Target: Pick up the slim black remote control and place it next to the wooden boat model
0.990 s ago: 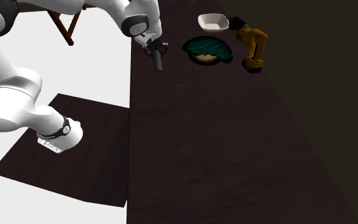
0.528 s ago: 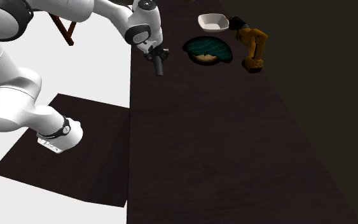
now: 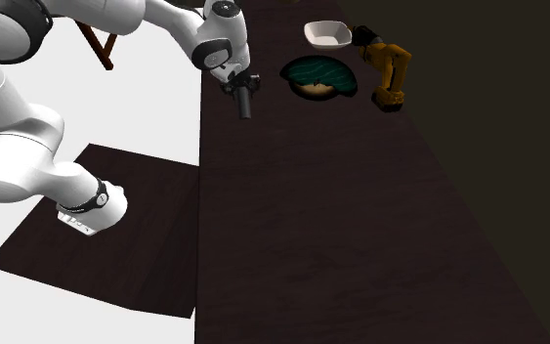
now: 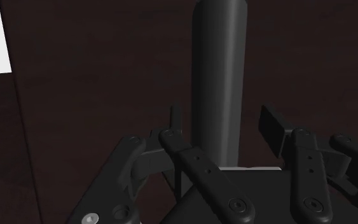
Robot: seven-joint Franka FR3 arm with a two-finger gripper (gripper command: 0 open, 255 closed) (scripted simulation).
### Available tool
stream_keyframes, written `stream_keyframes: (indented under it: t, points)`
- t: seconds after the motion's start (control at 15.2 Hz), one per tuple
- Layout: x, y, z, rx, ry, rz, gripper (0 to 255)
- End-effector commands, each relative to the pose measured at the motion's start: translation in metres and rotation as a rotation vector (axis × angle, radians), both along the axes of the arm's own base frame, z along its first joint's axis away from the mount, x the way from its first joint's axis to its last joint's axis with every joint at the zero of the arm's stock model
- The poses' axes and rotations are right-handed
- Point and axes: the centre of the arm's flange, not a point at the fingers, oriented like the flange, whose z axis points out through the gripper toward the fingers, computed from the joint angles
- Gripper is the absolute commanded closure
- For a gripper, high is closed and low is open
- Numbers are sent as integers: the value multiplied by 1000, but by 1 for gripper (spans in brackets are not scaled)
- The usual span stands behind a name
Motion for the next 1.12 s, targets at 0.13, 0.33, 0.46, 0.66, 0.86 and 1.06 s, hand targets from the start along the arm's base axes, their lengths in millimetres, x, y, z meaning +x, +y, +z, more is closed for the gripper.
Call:
stream_keyframes:
  t: [0.13,0.33,0.46,0.66,0.86,1.06]
  points:
    - [0,0,0,0,0,0,0]
    - [1,-3,13,0,0,0,0]
    - [2,-9,39,0,0,0,0]
    - [3,-11,49,0,0,0,0]
    - [3,-11,49,0,0,0,0]
    - [3,-11,49,0,0,0,0]
